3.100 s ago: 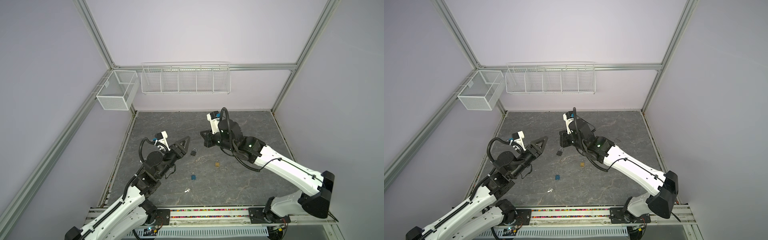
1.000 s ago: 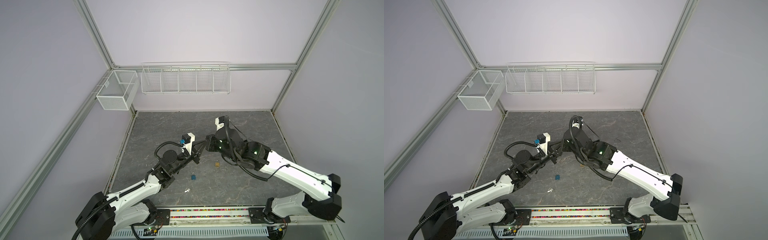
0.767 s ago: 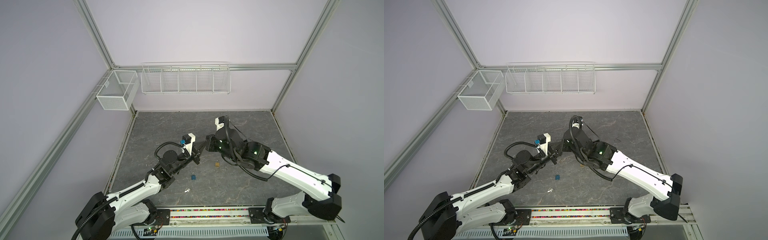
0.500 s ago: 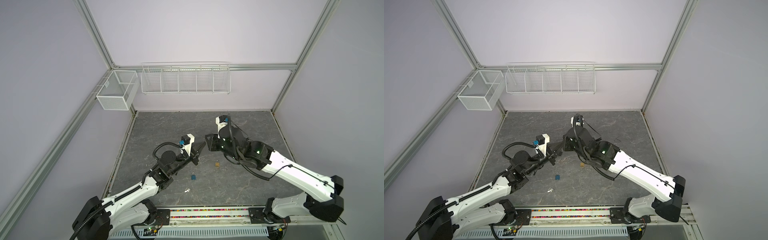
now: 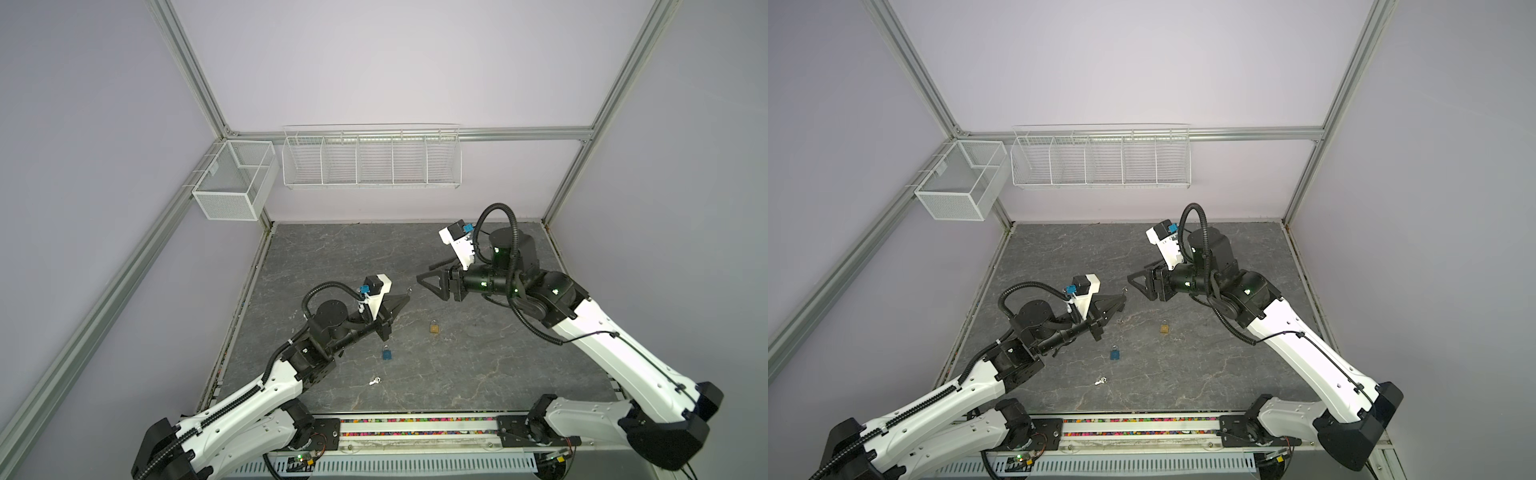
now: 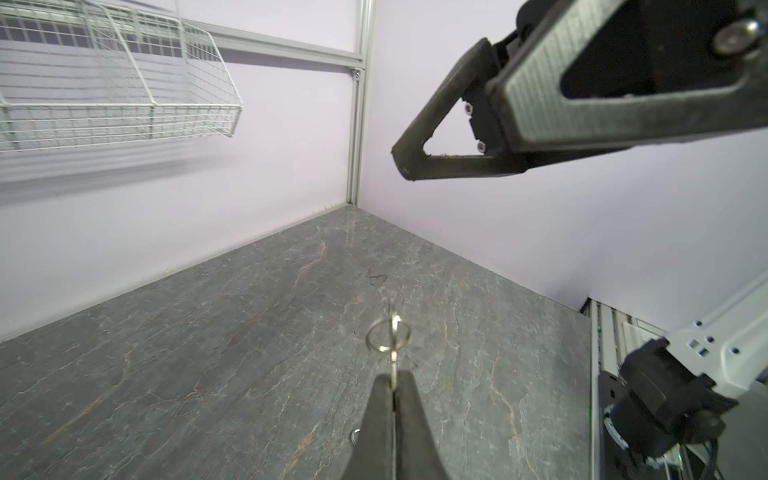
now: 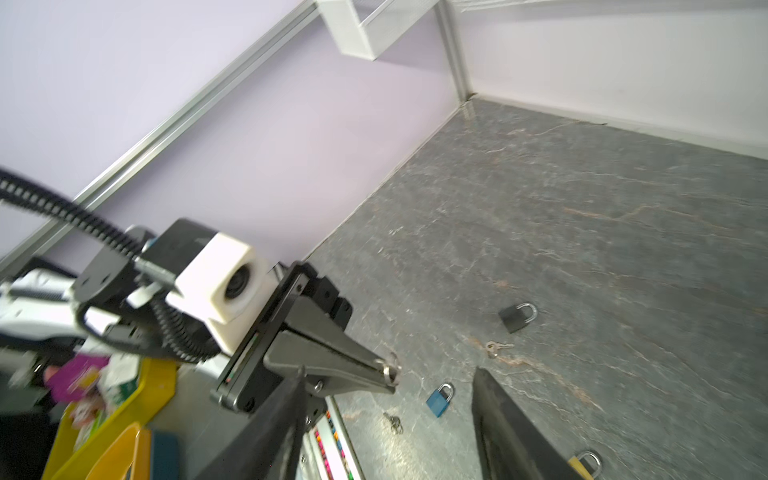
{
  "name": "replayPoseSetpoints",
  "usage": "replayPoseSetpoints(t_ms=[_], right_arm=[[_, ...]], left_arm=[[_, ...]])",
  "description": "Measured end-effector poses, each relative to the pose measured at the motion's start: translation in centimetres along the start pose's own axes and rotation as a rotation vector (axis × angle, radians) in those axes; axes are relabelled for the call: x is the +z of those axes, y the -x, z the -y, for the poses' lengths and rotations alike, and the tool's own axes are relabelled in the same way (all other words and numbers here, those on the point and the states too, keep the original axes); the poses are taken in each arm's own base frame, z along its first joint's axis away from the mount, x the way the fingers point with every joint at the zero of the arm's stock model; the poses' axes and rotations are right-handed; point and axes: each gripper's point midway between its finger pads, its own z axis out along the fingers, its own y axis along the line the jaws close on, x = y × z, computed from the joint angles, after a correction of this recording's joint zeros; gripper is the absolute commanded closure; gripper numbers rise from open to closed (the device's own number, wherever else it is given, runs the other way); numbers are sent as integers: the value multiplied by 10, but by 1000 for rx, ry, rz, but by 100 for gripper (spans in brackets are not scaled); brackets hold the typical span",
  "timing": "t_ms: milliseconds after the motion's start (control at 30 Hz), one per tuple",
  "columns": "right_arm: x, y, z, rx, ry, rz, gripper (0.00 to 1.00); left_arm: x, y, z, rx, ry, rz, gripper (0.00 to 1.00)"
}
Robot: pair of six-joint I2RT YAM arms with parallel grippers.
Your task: Unlock with the key
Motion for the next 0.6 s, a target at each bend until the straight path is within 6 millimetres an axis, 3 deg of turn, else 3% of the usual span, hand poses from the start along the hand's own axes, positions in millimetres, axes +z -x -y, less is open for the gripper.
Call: replayPoseSetpoints(t_ms=[133, 267, 600], right_arm=[[4, -14, -10, -64, 105, -58, 39], [3, -23, -16, -128, 170, -85, 53], [10, -39, -8, -196, 224, -150, 66]], left_arm=[[2, 3, 9, 8, -53, -15, 100], [1, 3, 17, 7, -100, -25, 100], [2, -1, 28, 15, -164, -50, 100]])
